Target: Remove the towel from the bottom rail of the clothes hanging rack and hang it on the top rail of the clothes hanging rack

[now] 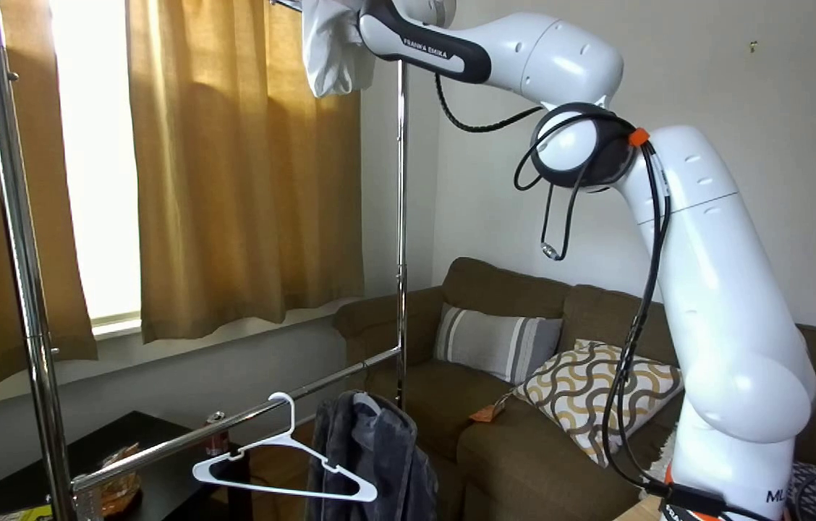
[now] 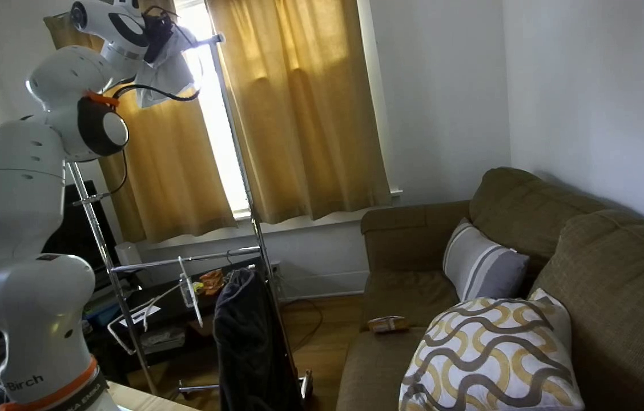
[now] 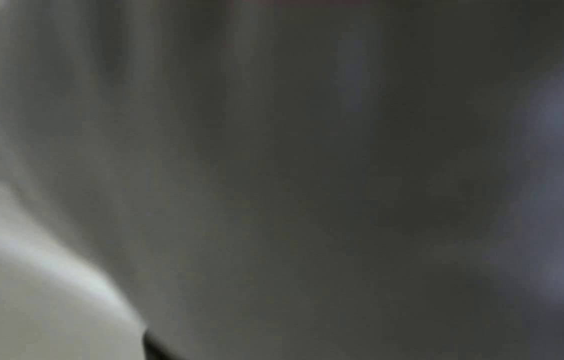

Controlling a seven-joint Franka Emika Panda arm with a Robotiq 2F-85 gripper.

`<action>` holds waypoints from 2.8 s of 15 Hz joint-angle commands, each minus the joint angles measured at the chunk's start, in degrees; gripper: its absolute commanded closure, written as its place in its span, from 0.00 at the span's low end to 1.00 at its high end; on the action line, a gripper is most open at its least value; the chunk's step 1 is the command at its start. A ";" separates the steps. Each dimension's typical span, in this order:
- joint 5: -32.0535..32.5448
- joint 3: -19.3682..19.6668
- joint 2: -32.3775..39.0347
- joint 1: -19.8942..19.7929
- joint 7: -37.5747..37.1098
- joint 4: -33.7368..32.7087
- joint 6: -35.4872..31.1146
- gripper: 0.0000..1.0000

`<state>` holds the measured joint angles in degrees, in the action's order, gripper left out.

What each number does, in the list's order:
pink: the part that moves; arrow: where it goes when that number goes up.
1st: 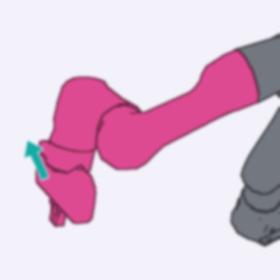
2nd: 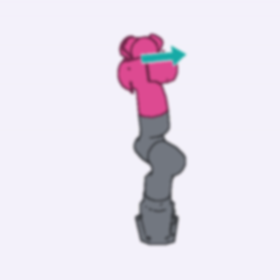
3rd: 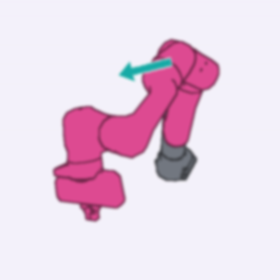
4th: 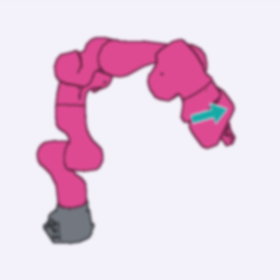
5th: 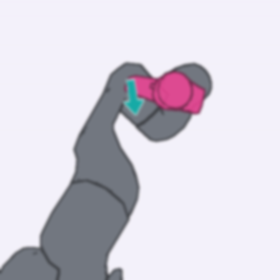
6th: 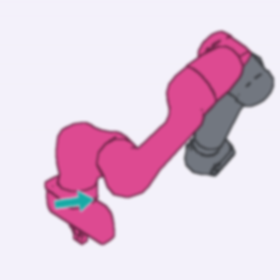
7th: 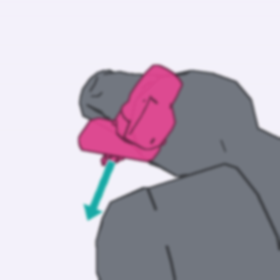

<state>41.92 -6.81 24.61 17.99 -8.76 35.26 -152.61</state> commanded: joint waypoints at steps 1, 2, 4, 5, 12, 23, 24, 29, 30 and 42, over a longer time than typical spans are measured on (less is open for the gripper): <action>0.88 1.12 0.41 0.97 -1.45 -0.48 4.79 0.99; 0.98 1.28 0.58 1.08 -1.67 -0.65 5.93 0.99; 0.50 1.14 0.83 0.99 -1.68 -0.77 7.76 0.99; 0.52 1.19 0.89 1.01 -1.93 -0.83 8.52 0.99; 0.17 1.16 1.68 0.96 -6.50 -2.46 10.02 0.47; 1.58 2.15 1.30 1.83 -13.60 -5.65 9.22 0.00; 1.64 2.33 1.11 1.99 -13.79 -5.98 9.46 0.00; 1.67 3.07 0.54 2.52 -13.94 -7.46 9.92 0.00; 1.83 3.37 0.58 2.66 -14.13 -7.72 9.84 0.00; -0.69 12.69 -2.26 10.37 -13.95 -11.33 23.61 0.00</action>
<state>41.70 3.67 24.46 26.07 -22.89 23.93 -133.54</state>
